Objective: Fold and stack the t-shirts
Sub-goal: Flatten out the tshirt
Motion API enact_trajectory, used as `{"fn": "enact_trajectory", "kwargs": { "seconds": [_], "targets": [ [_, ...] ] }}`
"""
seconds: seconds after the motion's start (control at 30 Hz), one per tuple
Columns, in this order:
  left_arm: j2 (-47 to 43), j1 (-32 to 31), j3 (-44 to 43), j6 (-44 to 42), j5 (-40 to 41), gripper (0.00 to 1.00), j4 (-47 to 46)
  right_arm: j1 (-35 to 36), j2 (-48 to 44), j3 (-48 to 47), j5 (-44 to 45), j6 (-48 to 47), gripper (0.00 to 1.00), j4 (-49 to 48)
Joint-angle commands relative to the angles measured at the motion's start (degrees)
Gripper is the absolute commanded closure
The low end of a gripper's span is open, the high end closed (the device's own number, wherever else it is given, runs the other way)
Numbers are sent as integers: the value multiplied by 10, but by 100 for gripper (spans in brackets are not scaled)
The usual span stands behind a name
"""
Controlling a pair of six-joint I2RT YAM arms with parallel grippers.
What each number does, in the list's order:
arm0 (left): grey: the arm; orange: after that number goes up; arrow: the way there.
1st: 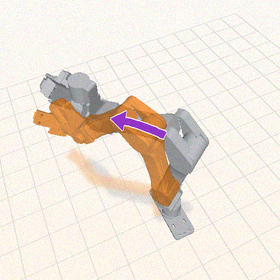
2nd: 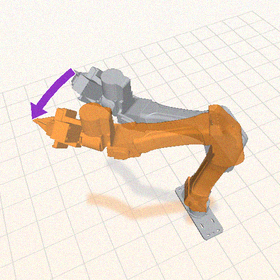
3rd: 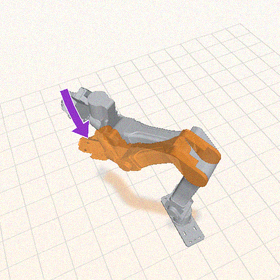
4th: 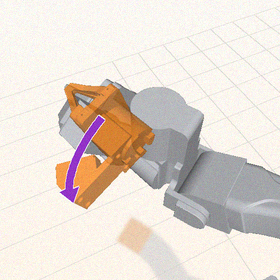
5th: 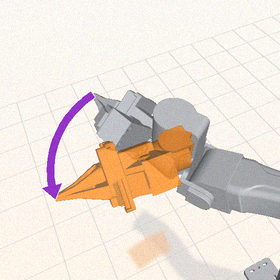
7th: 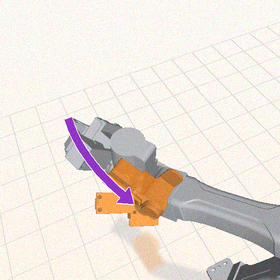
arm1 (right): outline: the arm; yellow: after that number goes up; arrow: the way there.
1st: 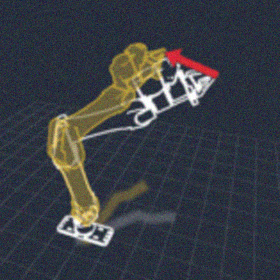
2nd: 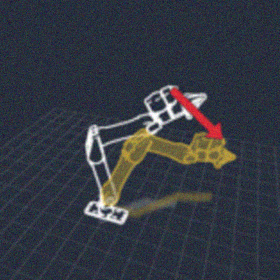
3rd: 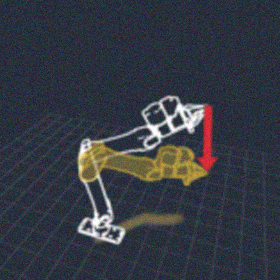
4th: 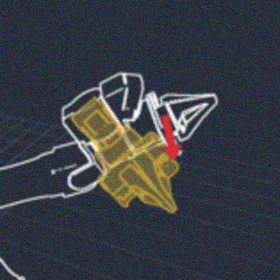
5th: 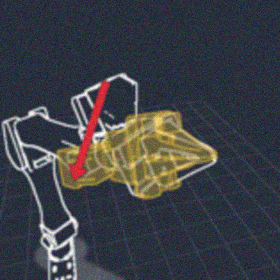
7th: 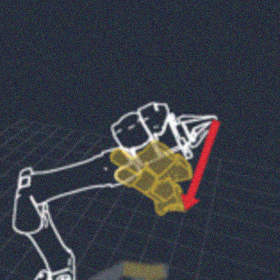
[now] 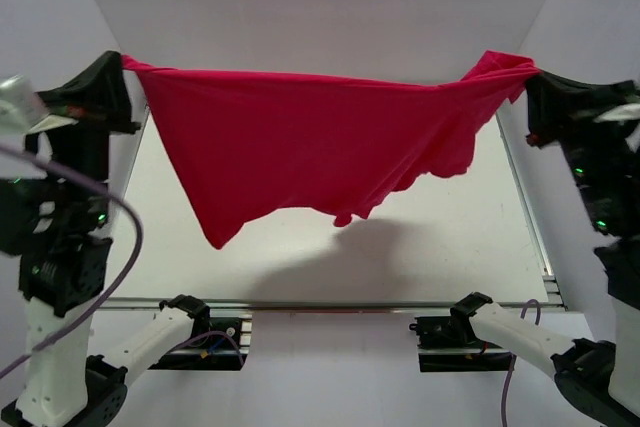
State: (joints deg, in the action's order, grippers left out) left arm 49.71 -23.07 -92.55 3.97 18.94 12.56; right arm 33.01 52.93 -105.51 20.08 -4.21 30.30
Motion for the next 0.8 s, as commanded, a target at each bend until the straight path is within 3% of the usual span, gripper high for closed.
{"fn": "enact_trajectory", "kwargs": {
  "seconds": [0.0, 0.13, 0.3, 0.43, 0.63, 0.67, 0.77],
  "targets": [
    [-15, 2, -34, -12, -33, 100, 21, -2, -16, -56, -91, -14, 100, -12],
    [-30, 2, -63, -12, -67, 100, 46, -2, -14, -104, -99, -21, 100, -17],
    [-17, 2, -70, -12, -85, 100, 51, -1, -2, -84, -78, -33, 100, -59],
    [25, 2, -57, -12, -93, 100, 56, -1, 32, -39, 30, -70, 100, -98],
    [117, 2, 39, -6, 18, 100, 1, -2, 126, 81, 171, -140, 100, -235],
    [135, 7, 71, -6, 35, 100, -7, -3, 139, 117, 234, -151, 100, -283],
    [229, 7, 126, 17, 99, 100, -38, -20, 227, 172, 268, -163, 100, -350]
  ]
}}
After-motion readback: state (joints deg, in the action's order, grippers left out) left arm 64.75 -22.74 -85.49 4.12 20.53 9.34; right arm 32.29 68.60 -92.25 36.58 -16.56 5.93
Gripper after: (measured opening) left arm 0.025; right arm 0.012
